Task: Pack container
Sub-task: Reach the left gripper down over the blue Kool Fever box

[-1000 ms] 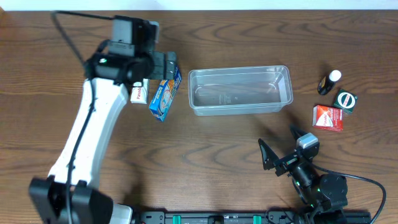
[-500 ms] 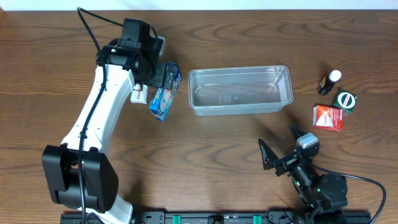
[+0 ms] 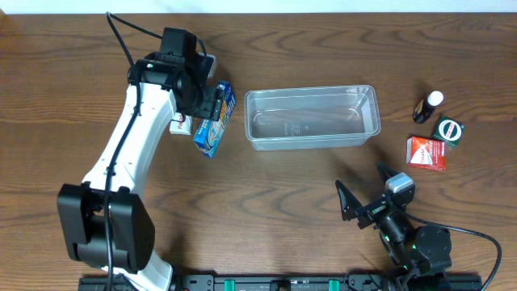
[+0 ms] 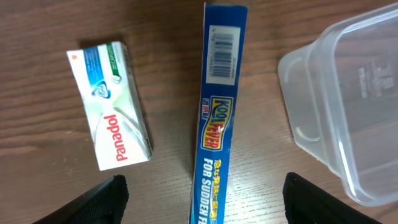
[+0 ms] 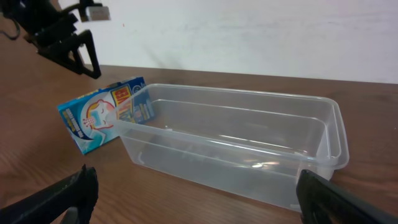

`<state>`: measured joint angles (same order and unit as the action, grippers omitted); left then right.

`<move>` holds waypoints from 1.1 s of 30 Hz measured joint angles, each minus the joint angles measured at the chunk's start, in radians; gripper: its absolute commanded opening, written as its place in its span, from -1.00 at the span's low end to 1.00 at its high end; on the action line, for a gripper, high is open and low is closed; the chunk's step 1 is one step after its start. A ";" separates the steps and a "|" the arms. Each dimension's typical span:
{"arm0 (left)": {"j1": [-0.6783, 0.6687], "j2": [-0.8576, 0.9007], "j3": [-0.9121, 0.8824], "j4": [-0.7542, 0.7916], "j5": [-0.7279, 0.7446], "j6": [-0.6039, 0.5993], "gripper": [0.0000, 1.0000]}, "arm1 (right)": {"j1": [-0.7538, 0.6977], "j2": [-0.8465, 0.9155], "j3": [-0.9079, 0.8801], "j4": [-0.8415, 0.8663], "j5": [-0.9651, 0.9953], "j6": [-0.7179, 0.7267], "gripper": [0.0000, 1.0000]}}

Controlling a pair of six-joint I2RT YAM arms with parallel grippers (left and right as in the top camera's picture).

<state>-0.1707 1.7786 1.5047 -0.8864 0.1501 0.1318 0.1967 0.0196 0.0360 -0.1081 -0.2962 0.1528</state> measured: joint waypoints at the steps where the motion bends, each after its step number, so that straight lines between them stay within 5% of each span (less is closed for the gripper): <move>1: 0.000 0.008 -0.002 0.000 0.000 0.000 0.61 | 0.000 0.000 0.000 0.000 0.000 0.000 0.99; 9: -0.002 0.087 -0.006 0.005 0.000 -0.006 0.61 | 0.000 0.000 0.000 0.000 0.000 0.000 0.98; 20: -0.031 0.114 -0.006 0.024 0.000 -0.026 -0.03 | 0.000 0.000 0.000 0.000 0.000 0.000 0.99; 33: -0.031 0.114 -0.006 0.024 0.000 -0.026 -0.16 | 0.000 0.000 0.000 0.000 0.000 0.000 0.99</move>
<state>-0.2012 1.8931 1.4982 -0.8619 0.1501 0.1055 0.1967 0.0196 0.0360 -0.1081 -0.2962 0.1528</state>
